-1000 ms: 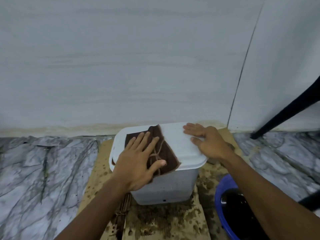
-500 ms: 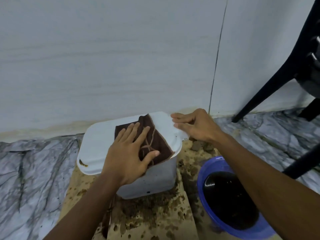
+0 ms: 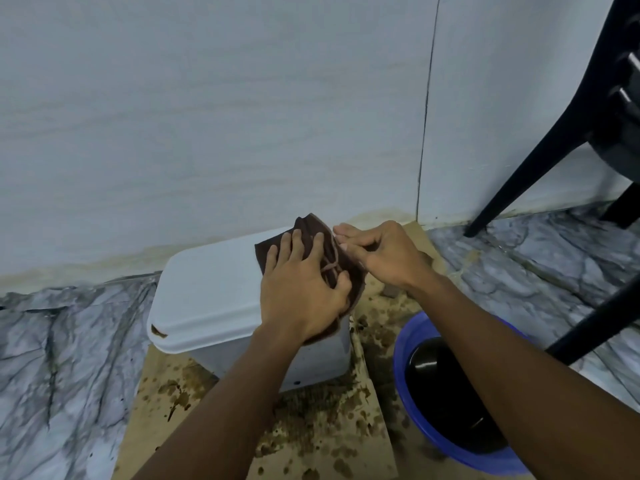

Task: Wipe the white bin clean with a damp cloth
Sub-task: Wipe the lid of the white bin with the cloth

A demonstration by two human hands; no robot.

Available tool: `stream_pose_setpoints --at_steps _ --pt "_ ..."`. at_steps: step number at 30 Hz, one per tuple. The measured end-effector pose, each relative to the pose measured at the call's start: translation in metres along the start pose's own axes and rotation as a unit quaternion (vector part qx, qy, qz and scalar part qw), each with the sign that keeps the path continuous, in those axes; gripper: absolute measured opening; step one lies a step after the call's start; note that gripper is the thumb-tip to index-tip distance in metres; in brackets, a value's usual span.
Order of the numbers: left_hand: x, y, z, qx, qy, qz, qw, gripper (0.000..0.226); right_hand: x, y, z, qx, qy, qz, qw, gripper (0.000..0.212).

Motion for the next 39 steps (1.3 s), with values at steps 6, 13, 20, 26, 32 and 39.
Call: stream_pose_setpoints --at_steps 6,13,20,26,32,39 --pt "0.017 -0.005 0.001 0.016 0.012 -0.037 0.999 0.081 -0.001 0.002 -0.001 0.011 -0.007 0.011 1.0 0.027" --pt "0.006 0.003 -0.001 0.015 0.016 0.004 1.0 0.085 0.0 0.003 0.002 0.009 -0.025 0.01 1.0 0.026" --pt "-0.033 0.034 0.003 0.077 0.026 -0.018 0.997 0.086 0.007 0.005 0.005 0.04 -0.072 0.025 0.996 0.025" --pt "0.001 0.013 0.006 0.066 -0.002 -0.075 0.995 0.091 0.006 0.003 0.004 0.039 -0.066 0.017 0.997 0.023" --pt "0.017 -0.001 0.007 0.038 0.009 -0.084 0.996 0.089 0.006 0.002 0.004 0.04 -0.06 0.011 0.997 0.02" --pt "-0.057 0.025 -0.008 0.024 -0.01 0.095 0.995 0.073 -0.005 0.003 0.006 0.047 0.007 0.006 0.999 0.024"
Point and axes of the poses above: each hand's wrist, its own y-axis away from the middle knuckle, its own z-axis out of the palm, x = y × z, the point moved 2 cm from there along -y, towards the middle knuckle, and after that the axes turned 10 degrees about -z, right-handed, at the moved point
